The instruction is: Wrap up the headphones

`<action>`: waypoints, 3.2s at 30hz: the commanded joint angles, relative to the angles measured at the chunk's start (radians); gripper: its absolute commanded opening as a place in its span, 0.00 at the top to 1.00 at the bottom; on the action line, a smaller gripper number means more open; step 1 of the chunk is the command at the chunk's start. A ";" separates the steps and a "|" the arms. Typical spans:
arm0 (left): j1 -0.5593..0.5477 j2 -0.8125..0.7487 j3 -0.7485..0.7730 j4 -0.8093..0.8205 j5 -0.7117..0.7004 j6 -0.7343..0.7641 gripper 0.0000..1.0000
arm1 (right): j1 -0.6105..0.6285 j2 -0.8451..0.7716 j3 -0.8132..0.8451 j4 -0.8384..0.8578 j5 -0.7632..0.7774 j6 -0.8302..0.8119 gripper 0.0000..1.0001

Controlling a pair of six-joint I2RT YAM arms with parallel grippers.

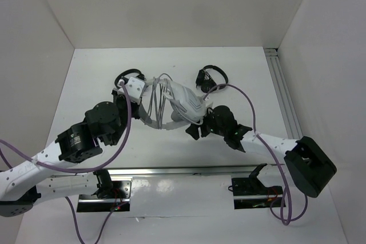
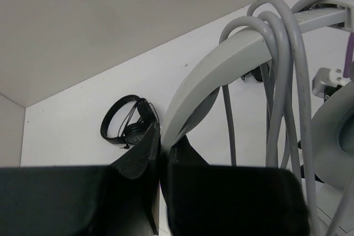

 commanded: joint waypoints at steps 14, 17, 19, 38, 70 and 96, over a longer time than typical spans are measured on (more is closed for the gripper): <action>0.000 -0.085 -0.032 -0.203 -0.197 -0.463 1.00 | 0.033 -0.101 0.023 -0.193 0.568 0.148 0.29; 0.000 -0.099 -0.042 -0.281 -0.240 -0.560 1.00 | 0.033 -0.121 0.046 -0.253 0.659 0.184 0.29; 0.000 -0.099 -0.042 -0.390 -0.260 -0.665 1.00 | 0.033 -0.141 0.067 -0.297 0.703 0.224 0.29; 0.052 -0.023 -0.091 -0.798 -0.157 -1.127 1.00 | 0.064 -0.313 0.208 -0.503 0.687 0.171 0.29; 0.506 0.134 -0.269 -0.300 0.231 -0.819 0.98 | 0.220 -0.159 0.277 -0.469 0.694 0.071 0.29; 0.689 0.077 -0.137 -0.433 0.620 -0.601 1.00 | 0.291 -0.058 0.299 -0.436 0.670 0.058 0.29</action>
